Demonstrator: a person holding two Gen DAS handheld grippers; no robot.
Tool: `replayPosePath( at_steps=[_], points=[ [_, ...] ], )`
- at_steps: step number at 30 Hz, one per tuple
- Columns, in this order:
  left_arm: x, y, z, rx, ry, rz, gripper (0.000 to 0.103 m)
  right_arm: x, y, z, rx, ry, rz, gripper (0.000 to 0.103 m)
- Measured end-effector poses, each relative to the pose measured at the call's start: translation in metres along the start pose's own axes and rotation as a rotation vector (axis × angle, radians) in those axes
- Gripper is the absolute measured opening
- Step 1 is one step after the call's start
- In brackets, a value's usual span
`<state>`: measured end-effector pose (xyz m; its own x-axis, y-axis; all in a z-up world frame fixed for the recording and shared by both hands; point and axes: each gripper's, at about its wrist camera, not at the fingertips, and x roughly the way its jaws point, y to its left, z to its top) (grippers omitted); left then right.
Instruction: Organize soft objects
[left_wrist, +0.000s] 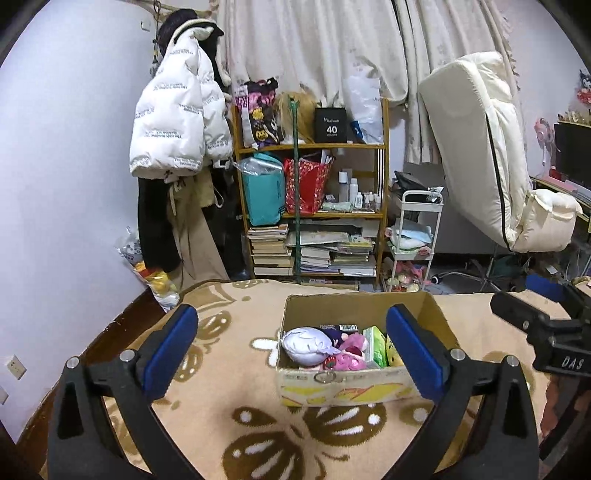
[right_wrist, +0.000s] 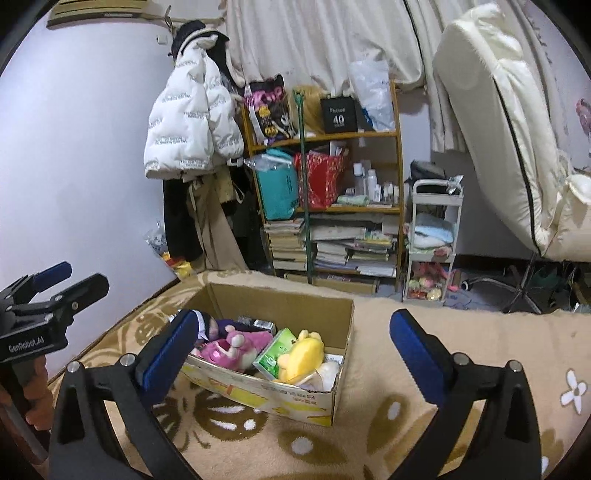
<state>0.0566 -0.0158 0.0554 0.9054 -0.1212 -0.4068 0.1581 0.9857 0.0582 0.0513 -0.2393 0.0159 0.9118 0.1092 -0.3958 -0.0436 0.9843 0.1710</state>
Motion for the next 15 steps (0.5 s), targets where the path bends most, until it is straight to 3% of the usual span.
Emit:
replayPosePath(
  at_steps=[15],
  points=[
    [-0.078, -0.012, -0.032, 0.033, -0.042, -0.004, 0.102, -0.089, 0.014, -0.004, -0.045, -0.112, -0.009, 0.103]
  ],
)
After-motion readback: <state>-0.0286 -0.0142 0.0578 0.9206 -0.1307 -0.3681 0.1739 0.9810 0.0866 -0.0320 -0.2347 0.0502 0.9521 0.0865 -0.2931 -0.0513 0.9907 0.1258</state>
